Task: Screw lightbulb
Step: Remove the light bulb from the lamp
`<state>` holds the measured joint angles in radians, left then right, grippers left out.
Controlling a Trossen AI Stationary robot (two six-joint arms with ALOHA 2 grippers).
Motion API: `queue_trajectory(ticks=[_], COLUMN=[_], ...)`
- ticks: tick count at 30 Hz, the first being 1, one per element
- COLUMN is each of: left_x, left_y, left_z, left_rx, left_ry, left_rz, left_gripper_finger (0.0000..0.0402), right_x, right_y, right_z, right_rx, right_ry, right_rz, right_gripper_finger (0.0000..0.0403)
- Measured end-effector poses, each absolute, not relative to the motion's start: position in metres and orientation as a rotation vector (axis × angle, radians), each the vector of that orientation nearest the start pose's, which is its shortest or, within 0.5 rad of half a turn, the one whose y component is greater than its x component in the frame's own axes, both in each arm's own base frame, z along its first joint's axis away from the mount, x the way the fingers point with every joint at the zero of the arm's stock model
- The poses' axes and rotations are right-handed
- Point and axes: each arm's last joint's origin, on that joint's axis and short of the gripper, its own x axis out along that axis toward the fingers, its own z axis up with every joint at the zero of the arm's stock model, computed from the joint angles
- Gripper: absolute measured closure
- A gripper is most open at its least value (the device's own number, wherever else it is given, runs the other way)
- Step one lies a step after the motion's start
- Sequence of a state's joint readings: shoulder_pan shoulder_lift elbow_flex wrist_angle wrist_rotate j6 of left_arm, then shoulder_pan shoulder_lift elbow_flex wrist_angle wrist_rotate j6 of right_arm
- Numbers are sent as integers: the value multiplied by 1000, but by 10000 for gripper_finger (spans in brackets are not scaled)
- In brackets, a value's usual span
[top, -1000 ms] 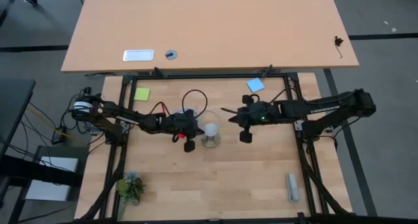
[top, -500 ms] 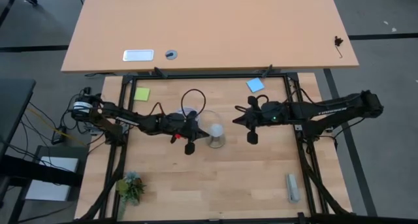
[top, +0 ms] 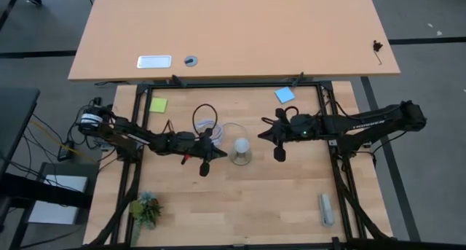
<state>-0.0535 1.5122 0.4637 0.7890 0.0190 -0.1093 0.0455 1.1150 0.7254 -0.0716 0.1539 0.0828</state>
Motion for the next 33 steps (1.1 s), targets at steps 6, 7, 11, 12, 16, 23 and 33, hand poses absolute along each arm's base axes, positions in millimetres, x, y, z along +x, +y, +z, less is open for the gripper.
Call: queue_trajectory(ticks=[6, 7, 11, 12, 16, 23, 33], left_x=[251, 247, 227, 222, 207, 190, 185], left_y=[-14, -13, -12, -11, -10, -9, -9], left_z=[169, 171, 172, 172, 173, 177, 176], left_rx=[-106, -106, -107, -107, -123, -124, -128], left_ry=[219, 208, 201, 205, 217, 190, 178], left_rz=[-36, -36, -7, 1, 20, 15, -12], left_gripper_finger=[401, 401, 401, 401, 401, 401, 401], right_x=[247, 248, 247, 246, 240, 234, 231], right_y=[7, 8, 13, 14, 15, 14, 16], right_z=[249, 248, 250, 251, 259, 265, 264], right_rx=[-2, -10, -70, -84, -108, -135, -143], right_ry=[507, 510, 499, 495, 462, 448, 470], right_rz=[-115, -108, -75, -70, -66, -59, -3], right_gripper_finger=[394, 394, 398, 399, 399, 399, 400])
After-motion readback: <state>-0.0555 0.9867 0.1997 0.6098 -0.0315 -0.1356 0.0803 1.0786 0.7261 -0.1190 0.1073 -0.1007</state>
